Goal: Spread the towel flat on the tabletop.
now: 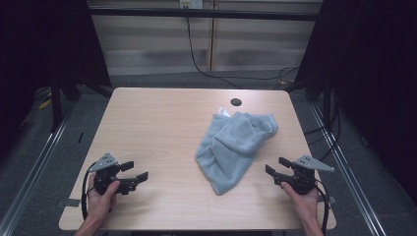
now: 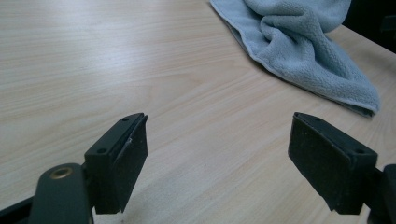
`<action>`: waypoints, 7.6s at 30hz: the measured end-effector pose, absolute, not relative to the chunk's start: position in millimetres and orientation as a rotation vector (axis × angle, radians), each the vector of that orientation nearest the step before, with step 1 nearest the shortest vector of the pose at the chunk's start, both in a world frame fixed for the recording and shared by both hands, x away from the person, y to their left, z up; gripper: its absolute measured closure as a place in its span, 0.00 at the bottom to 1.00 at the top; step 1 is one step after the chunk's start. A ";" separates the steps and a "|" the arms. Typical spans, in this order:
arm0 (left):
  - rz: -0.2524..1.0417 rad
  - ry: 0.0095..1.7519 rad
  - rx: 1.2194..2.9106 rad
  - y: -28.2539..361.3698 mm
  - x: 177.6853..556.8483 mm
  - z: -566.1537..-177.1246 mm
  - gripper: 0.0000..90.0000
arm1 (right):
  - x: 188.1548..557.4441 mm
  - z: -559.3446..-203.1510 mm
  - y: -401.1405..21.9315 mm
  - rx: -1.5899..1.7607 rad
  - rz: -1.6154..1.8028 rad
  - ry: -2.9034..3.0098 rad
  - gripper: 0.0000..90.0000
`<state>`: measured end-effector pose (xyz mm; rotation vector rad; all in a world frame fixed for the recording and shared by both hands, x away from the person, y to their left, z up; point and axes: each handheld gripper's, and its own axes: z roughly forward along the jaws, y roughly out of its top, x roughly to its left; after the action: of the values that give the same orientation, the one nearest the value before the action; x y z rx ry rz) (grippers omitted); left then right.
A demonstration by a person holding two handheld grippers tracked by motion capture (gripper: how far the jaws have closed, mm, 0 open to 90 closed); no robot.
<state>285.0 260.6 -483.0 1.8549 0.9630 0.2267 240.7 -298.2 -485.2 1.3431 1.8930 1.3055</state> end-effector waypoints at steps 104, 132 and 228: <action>0.000 0.840 2.037 141.9 360.7 -493.8 0.34 | 377.1 -480.0 -147.9 1.127 1.320 2.455 0.50; 0.139 0.780 1.720 181.7 358.9 -413.0 0.96 | 369.3 -407.3 -193.1 1.180 1.440 2.157 0.96; 0.177 0.974 2.034 212.4 366.9 -508.2 0.77 | 336.5 -505.5 -201.8 1.282 1.095 2.323 0.54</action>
<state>366.9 212.4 -508.2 2.0338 0.9735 0.1770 336.5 -201.8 -505.5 1.2822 2.3231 1.0951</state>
